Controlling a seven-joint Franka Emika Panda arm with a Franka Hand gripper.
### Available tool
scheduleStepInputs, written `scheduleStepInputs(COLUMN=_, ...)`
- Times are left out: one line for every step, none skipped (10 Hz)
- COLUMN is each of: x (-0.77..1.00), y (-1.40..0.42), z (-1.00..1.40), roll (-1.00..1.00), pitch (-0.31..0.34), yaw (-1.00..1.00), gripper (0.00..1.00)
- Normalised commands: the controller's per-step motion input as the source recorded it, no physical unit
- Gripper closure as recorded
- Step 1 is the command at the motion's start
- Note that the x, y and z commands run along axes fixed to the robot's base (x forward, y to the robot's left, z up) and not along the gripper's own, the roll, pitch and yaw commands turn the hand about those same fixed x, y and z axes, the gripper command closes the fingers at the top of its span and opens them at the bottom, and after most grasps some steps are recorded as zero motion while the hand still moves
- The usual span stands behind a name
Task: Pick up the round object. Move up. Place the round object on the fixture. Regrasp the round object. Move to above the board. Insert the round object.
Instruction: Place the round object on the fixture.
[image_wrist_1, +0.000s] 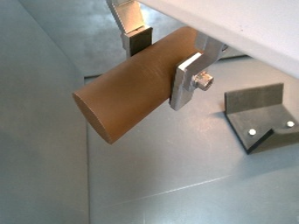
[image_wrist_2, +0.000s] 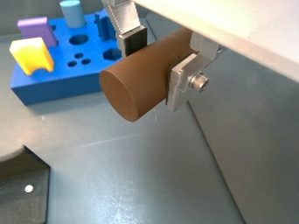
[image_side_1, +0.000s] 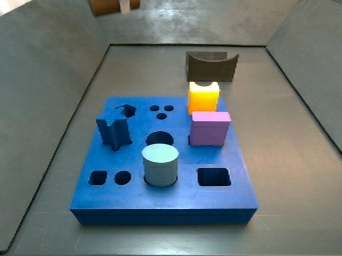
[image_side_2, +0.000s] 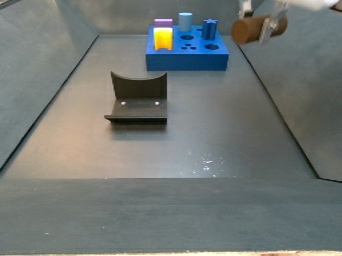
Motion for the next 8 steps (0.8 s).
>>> scheduleStepInputs(x=1.0, y=-0.09, z=-0.12, roll=0.04, pitch=-0.006, yaw=1.0, gripper=1.0)
scheduleStepInputs(x=1.0, y=-0.09, z=-0.15, roll=0.04, pitch=-0.004, yaw=1.0, gripper=1.0)
scheduleStepInputs(x=1.0, y=-0.08, z=-0.14, roll=0.04, pitch=-0.004, yaw=1.0, gripper=1.0)
scheduleStepInputs(x=1.0, y=-0.07, z=-0.13, roll=0.04, pitch=0.0, yaw=1.0, gripper=1.0)
scheduleStepInputs(x=1.0, y=-0.07, z=-0.13, roll=0.04, pitch=0.001, yaw=1.0, gripper=1.0)
scheduleStepInputs(x=1.0, y=-0.06, z=-0.12, roll=0.05, pitch=0.0, yaw=1.0, gripper=1.0)
scheduleStepInputs(x=1.0, y=-0.06, z=-0.12, roll=0.05, pitch=0.001, yaw=1.0, gripper=1.0)
scheduleStepInputs(x=1.0, y=-0.06, z=-0.11, roll=0.05, pitch=0.007, yaw=1.0, gripper=1.0)
